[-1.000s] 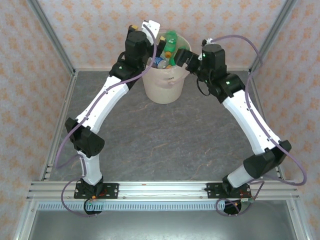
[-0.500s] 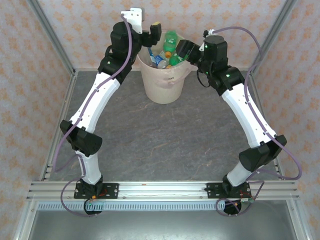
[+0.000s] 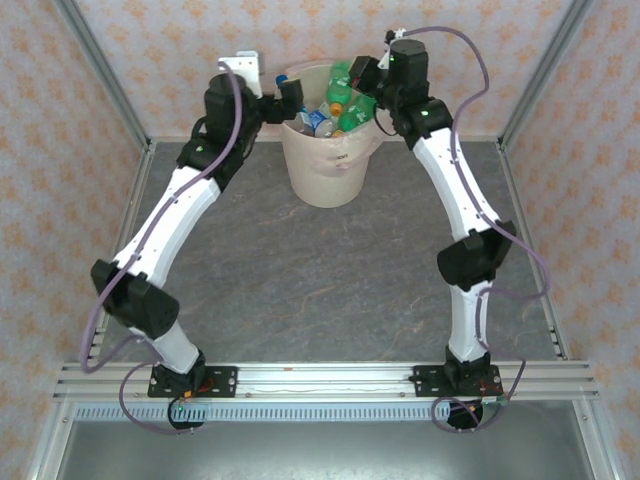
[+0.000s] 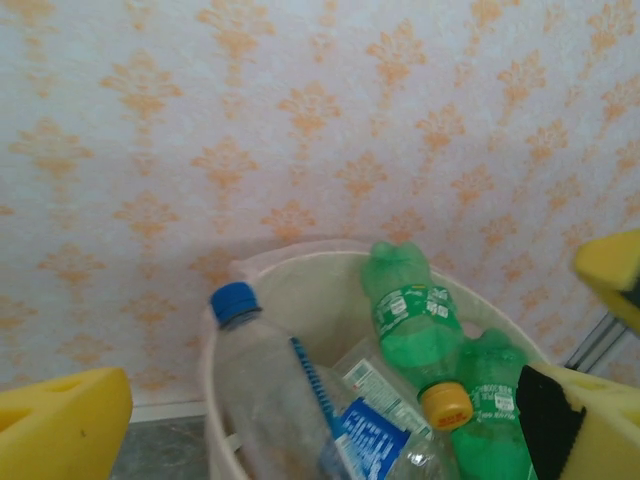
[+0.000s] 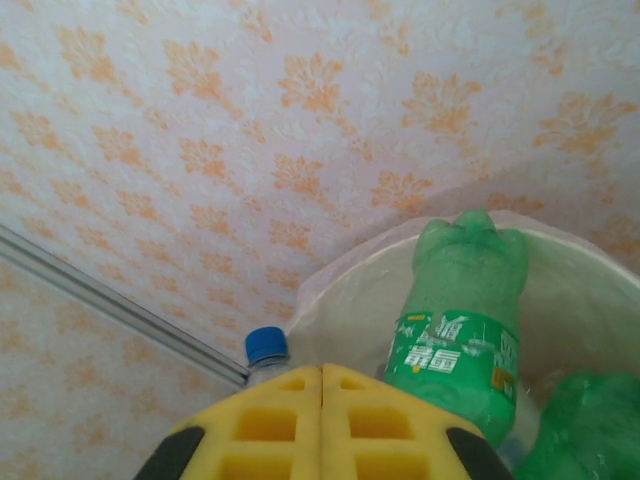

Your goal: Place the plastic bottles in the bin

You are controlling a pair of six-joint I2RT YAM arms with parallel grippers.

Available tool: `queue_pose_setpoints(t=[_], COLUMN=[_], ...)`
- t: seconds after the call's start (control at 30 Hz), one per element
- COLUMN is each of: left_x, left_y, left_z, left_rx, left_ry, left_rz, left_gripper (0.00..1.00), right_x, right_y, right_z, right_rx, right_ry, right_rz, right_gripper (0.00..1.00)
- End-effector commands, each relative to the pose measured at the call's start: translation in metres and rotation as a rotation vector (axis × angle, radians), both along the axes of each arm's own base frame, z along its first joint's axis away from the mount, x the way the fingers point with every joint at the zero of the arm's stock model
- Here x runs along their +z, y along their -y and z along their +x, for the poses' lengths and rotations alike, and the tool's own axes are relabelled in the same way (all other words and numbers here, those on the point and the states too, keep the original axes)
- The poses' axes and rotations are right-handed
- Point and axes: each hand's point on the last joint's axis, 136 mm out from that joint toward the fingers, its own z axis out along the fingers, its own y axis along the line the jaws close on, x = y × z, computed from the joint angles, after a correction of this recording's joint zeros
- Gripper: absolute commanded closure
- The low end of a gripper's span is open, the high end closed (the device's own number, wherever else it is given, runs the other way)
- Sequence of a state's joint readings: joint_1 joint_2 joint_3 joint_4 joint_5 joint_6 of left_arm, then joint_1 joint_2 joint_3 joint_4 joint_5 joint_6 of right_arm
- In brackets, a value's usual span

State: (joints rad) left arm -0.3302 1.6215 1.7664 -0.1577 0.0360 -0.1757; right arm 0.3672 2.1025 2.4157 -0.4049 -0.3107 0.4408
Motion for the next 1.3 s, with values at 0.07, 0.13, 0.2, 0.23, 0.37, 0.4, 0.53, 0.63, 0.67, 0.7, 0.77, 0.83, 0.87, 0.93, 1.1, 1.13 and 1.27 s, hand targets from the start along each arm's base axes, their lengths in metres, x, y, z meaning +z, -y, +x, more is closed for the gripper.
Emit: queue_pose_setpoints(t=[0.07, 0.13, 0.2, 0.23, 0.37, 0.4, 0.53, 0.63, 0.67, 0.7, 0.77, 0.83, 0.87, 0.93, 1.1, 1.13, 1.27], left_x=[0.03, 0.025, 0.02, 0.02, 0.015, 0.015, 0.014, 0.011, 0.011, 0.01, 0.009, 0.007, 0.007, 0.009, 0.013, 0.013, 0.006], left_y=[-0.027, -0.036, -0.044, -0.046, -0.054, -0.056, -0.059, -0.057, -0.056, -0.056, -0.055, -0.054, -0.054, -0.054, -0.059, -0.062, -0.073], left_z=[-0.042, -0.05, -0.057, -0.059, -0.07, -0.071, -0.073, -0.071, -0.07, -0.069, -0.068, -0.068, -0.068, -0.07, -0.08, -0.082, -0.097], left_rx=[0.045, 0.077, 0.1, 0.107, 0.127, 0.132, 0.141, 0.134, 0.129, 0.127, 0.123, 0.121, 0.119, 0.118, 0.131, 0.14, 0.18], left_ry=[0.093, 0.083, 0.065, 0.061, 0.054, 0.054, 0.052, 0.046, 0.046, 0.045, 0.042, 0.04, 0.04, 0.045, 0.059, 0.059, 0.07], left_rz=[-0.048, -0.026, -0.008, -0.005, 0.002, 0.003, 0.006, 0.003, 0.001, 0.001, -0.001, -0.003, -0.005, -0.012, -0.028, -0.031, -0.05], left_gripper=[0.0, 0.0, 0.0, 0.0, 0.0, 0.0, 0.0, 0.0, 0.0, 0.0, 0.0, 0.0, 0.0, 0.0, 0.0, 0.0, 0.01], right_x=[0.001, -0.007, -0.014, -0.016, -0.037, -0.043, -0.057, -0.059, -0.06, -0.06, -0.055, -0.045, -0.037, -0.02, 0.025, 0.03, 0.05], right_y=[-0.003, -0.008, -0.012, -0.014, -0.028, -0.032, -0.047, -0.052, -0.052, -0.052, -0.049, -0.044, -0.04, -0.034, -0.012, -0.006, 0.017], right_z=[0.022, 0.03, 0.038, 0.04, 0.046, 0.045, 0.029, 0.02, 0.017, 0.015, 0.01, 0.007, 0.006, 0.003, -0.009, -0.012, -0.027], right_rx=[0.038, 0.047, 0.05, 0.058, 0.115, 0.13, 0.147, 0.169, 0.172, 0.172, 0.165, 0.147, 0.133, 0.119, 0.073, 0.059, 0.009], right_ry=[0.005, -0.001, -0.006, -0.008, -0.067, -0.091, -0.14, -0.166, -0.175, -0.179, -0.174, -0.151, -0.133, -0.094, 0.0, 0.01, 0.037], right_rz=[0.13, 0.155, 0.174, 0.183, 0.223, 0.222, 0.144, 0.131, 0.125, 0.116, 0.098, 0.085, 0.081, 0.086, 0.097, 0.091, 0.056], right_gripper=[1.0, 1.0, 1.0, 1.0, 1.0, 1.0, 1.0, 1.0, 1.0, 1.0, 1.0, 1.0, 1.0, 1.0, 0.99, 0.99, 0.98])
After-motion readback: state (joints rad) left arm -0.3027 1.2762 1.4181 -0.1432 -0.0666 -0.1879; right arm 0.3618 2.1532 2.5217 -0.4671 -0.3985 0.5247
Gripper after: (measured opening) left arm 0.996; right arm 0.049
